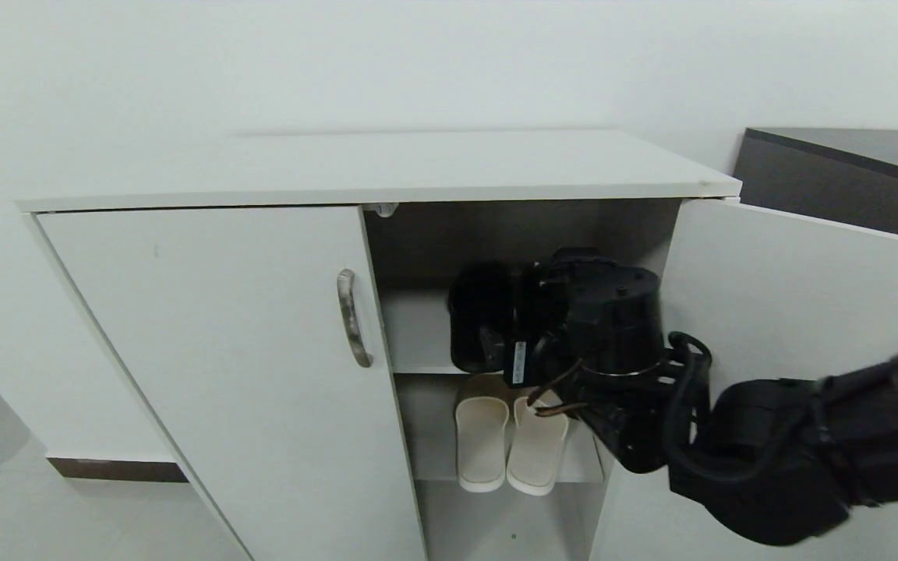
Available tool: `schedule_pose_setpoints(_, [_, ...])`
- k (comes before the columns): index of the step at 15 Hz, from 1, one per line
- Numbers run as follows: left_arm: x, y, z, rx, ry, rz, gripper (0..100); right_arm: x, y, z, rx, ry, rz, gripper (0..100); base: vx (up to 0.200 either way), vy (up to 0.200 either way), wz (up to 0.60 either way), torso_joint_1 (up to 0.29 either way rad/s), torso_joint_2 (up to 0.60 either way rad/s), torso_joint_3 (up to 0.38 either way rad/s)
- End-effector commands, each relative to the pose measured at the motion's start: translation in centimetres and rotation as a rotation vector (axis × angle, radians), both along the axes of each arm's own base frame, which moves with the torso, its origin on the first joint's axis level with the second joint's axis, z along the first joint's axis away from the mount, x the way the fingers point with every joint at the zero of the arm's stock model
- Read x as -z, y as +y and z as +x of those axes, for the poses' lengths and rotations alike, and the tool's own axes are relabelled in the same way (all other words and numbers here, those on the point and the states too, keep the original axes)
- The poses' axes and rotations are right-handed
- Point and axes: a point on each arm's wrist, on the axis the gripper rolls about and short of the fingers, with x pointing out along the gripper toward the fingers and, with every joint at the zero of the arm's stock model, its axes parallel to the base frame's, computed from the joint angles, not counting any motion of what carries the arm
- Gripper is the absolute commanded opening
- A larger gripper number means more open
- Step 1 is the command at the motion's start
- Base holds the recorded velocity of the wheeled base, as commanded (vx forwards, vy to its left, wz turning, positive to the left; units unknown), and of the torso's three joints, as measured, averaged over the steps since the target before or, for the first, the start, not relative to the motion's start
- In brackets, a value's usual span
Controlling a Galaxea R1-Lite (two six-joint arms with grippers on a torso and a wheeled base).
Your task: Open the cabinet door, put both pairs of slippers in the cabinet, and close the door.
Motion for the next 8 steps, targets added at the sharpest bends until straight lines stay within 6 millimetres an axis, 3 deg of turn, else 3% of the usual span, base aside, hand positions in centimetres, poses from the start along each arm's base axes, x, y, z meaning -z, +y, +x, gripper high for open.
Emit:
schedule_pose_setpoints(1, [0.0,0.0,0.0,-0.001,0.002,0.0,0,-2.3,-2.6,-2.6,-0.048,-0.033,0.051,0,-0.2,0.0,0.0,0.002,0.0,0.002])
schedule_pose_setpoints(5, [0.0,0.0,0.0,-0.001,0.0,0.0,0,0.0,-3.8,-3.6,-0.094,0.019,0.007,0,-0.2,0.0,0.0,0.002,0.0,0.002])
schedule_pose_setpoints(8, [0.0,0.0,0.0,-0.001,0.002,-0.002,0,1.5,-4.5,-3.2,-0.116,0.018,0.025,0,-0.2,0.0,0.0,0.002,0.0,0.004])
